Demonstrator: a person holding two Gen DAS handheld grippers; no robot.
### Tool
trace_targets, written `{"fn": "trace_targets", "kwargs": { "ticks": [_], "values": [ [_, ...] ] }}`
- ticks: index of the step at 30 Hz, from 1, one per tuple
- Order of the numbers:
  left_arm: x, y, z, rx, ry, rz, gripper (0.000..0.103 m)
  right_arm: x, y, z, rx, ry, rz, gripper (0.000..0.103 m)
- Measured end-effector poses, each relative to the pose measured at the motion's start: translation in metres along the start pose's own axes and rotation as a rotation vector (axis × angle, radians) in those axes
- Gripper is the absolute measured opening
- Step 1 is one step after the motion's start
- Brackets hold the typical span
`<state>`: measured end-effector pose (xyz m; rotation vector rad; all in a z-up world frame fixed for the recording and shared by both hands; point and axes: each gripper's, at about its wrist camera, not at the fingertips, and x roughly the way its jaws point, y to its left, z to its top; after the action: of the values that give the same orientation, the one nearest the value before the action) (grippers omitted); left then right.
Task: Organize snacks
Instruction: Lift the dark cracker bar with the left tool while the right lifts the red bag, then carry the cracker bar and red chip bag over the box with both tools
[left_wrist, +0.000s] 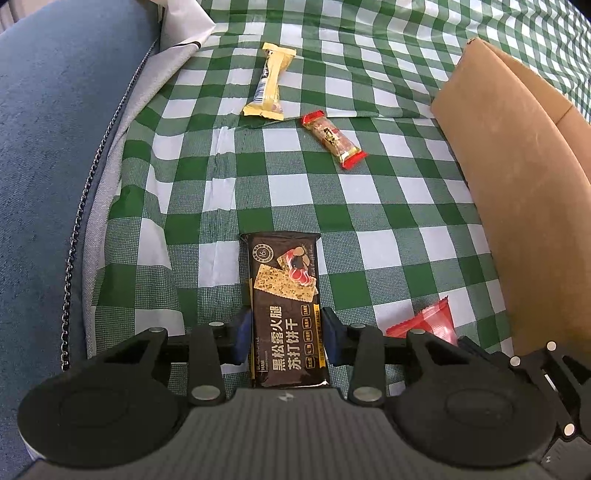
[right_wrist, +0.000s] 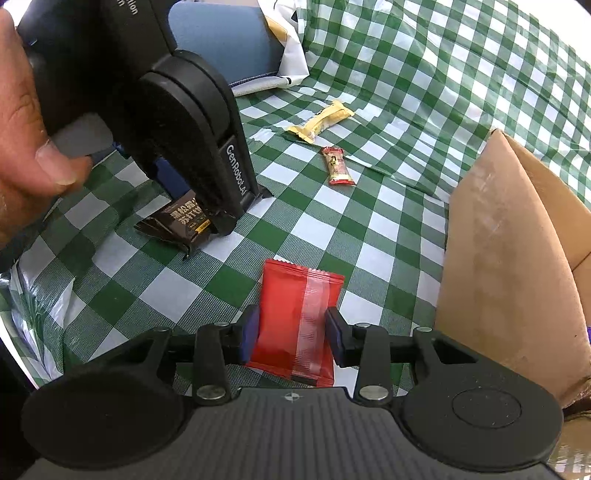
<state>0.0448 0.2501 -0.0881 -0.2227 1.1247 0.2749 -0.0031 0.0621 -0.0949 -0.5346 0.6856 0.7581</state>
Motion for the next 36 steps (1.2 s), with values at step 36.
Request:
{"fn": "trace_targets", "kwargs": {
  "ticks": [36],
  "values": [
    [-0.094, -0.055, 0.016, -0.004, -0.525, -0.199, 0.043, -0.123, -0.078, 0.015, -0.007, -0.405, -0.210, 0.041]
  ]
}}
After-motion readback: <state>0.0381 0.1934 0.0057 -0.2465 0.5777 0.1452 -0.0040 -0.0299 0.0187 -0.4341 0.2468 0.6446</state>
